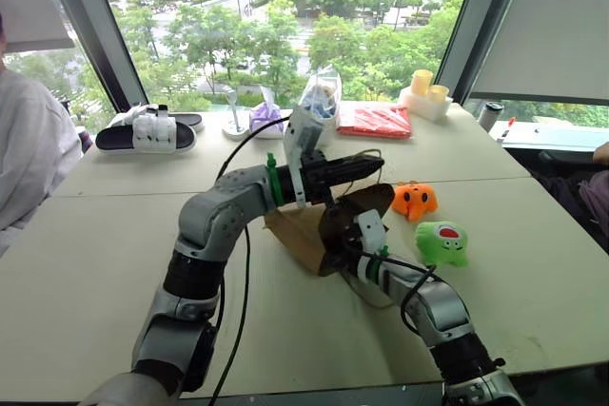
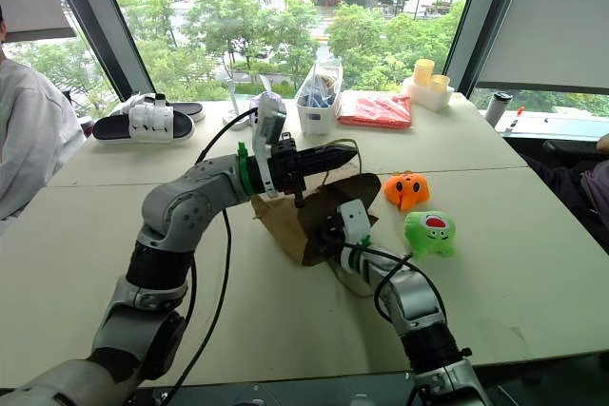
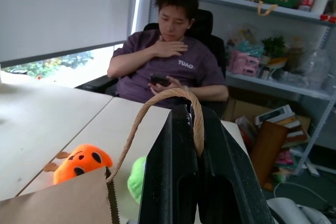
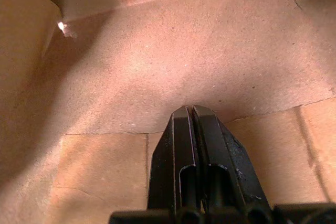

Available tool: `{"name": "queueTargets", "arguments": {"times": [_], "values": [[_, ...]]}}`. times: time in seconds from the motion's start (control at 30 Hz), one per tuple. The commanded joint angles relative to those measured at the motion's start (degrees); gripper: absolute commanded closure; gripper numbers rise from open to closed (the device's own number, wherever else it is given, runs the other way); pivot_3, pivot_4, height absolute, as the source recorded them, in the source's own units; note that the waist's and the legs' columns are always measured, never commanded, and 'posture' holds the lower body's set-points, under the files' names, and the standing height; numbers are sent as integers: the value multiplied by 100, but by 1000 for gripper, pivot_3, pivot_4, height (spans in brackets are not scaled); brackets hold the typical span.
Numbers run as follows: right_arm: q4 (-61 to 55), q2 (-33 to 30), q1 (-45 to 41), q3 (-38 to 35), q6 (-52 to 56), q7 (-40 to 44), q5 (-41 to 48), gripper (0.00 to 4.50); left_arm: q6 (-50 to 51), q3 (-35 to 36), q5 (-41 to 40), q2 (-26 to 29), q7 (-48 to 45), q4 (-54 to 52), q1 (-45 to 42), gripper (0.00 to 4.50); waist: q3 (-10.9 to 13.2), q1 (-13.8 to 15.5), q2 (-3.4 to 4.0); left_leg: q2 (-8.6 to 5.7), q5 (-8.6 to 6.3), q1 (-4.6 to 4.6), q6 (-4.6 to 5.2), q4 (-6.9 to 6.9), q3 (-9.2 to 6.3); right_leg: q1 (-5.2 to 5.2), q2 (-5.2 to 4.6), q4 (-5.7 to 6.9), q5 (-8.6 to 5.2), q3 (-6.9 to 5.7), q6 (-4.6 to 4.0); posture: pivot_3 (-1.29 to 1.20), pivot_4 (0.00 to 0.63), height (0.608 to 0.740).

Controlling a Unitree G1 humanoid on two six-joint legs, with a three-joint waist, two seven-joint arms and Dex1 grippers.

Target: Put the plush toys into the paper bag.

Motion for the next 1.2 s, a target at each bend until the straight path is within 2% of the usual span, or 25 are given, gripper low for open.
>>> {"name": "queueTargets", "arguments": {"times": [0.03, 0.13, 0.47, 0.6, 0.87, 0.93, 1.03, 1.07, 1.1, 1.13, 1.2], "values": [[-67, 140, 169, 67, 182, 7, -23, 4500, 209, 88, -522, -63, -128, -484, -42, 4467, 0, 1, 0, 0, 0, 1, 0, 0, 0, 0, 0, 0, 0, 1, 0, 0, 150, 740], [-107, 166, 196, 51, 216, 6, -53, 4500, 305, 86, -676, -45, -152, -544, 57, 4467, 0, 0, 0, 0, -2, 1, 3, 0, -1, 1, 0, 0, 0, 0, 0, 0, 150, 740], [-231, 170, 264, -64, 274, -29, -68, 4500, -195, 152, -300, 6, -23, 68, 40, 4467, -1, 18, 0, -1, -2, 3, 5, 2, 1, 4, 0, 1, 0, 0, 0, 0, 150, 740], [-513, 200, 332, -258, 108, 5, 77, 4500, -540, -59, 76, 170, -210, 337, 127, 4467, -1, 18, 0, -1, -2, 3, 3, 2, 1, 4, 0, 1, 0, 0, 0, 0, 150, 740], [-2828, -208, 1152, -1191, 771, 401, 1447, 4500, -799, -222, 356, 320, -531, 594, 331, 4467, 0, 44, 1, -3, -5, -9, 9, 2, -8, -3, -1, -2, 0, 0, 0, 0, 150, 740], [-3381, -324, 1379, -1501, 1126, 378, 1995, 4500, -809, -239, 385, 310, -539, 587, 372, 4467, 0, 42, 1, -3, -5, -8, 10, 1, -9, -1, -1, -3, 0, -1, 0, 0, 150, 740], [-4072, -487, 1672, -2297, 1618, 222, 3293, 4500, -795, -246, 393, 307, -545, 560, 409, 4467, 0, 39, 1, -2, -6, -7, 11, 1, -12, 0, -1, -2, 0, -1, 0, 0, 150, 740], [-4187, -581, 1723, -2572, 1717, 140, 3673, 3942, -782, -244, 390, 305, -549, 556, 411, 4500, 0, 39, 1, -1, -6, -6, 12, 1, -13, 1, -1, -3, 0, 0, 0, 0, 150, 740], [-4231, -669, 1740, -2816, 1766, 29, 3984, 3649, -776, -239, 389, 307, -561, 561, 411, 4500, 0, 41, 0, -1, -7, -6, 12, 1, -14, 1, -1, -3, 0, 0, 0, 0, 150, 740], [-4193, -800, 1744, -3162, 1749, -99, 4261, 3145, -767, -244, 391, 302, -568, 561, 410, 4500, 0, 41, 0, 0, -7, -6, 12, 2, -15, 3, -1, -4, 0, 0, 0, 0, 150, 740], [-3963, -1065, 1712, -3721, 1620, -335, 4393, 2098, -752, -252, 390, 303, -598, 569, 401, 4500, 0, 49, 0, -1, -7, -4, 13, 4, -12, 8, -1, -4, 0, -1, 0, 0, 150, 740]]}}
